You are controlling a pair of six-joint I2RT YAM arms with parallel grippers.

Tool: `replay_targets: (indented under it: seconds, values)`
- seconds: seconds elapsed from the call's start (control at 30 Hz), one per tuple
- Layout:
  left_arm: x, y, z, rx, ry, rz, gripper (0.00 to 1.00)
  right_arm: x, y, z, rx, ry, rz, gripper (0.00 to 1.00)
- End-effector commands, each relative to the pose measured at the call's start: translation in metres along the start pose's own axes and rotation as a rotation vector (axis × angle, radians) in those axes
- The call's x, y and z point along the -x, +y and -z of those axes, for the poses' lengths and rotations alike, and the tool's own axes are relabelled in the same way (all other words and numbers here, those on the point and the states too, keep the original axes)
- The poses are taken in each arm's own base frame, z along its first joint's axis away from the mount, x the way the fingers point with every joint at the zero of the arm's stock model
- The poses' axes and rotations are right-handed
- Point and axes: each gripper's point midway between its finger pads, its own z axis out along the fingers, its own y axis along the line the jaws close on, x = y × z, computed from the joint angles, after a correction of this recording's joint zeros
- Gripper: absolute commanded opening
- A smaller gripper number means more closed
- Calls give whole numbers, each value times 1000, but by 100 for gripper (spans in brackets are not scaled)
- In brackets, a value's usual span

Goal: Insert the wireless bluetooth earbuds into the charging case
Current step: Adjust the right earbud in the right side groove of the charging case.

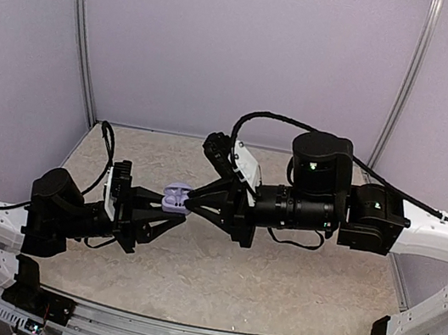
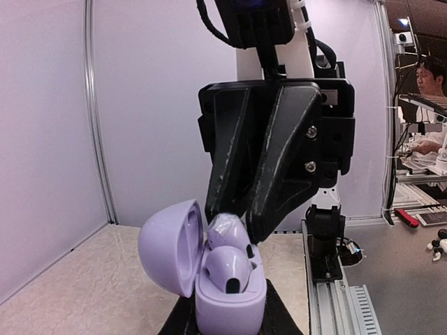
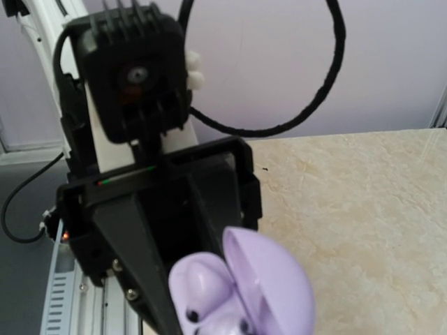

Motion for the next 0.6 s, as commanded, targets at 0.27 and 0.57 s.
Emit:
replay_targets:
  seconds: [0.27,0.57]
  values:
    - [21,-5,-4,-27,-55,-26,6,13,17,13,74,-23,40,20]
    - [20,-6,-5,-31,-50,-26,6,24,15,15,64,-50,53,24]
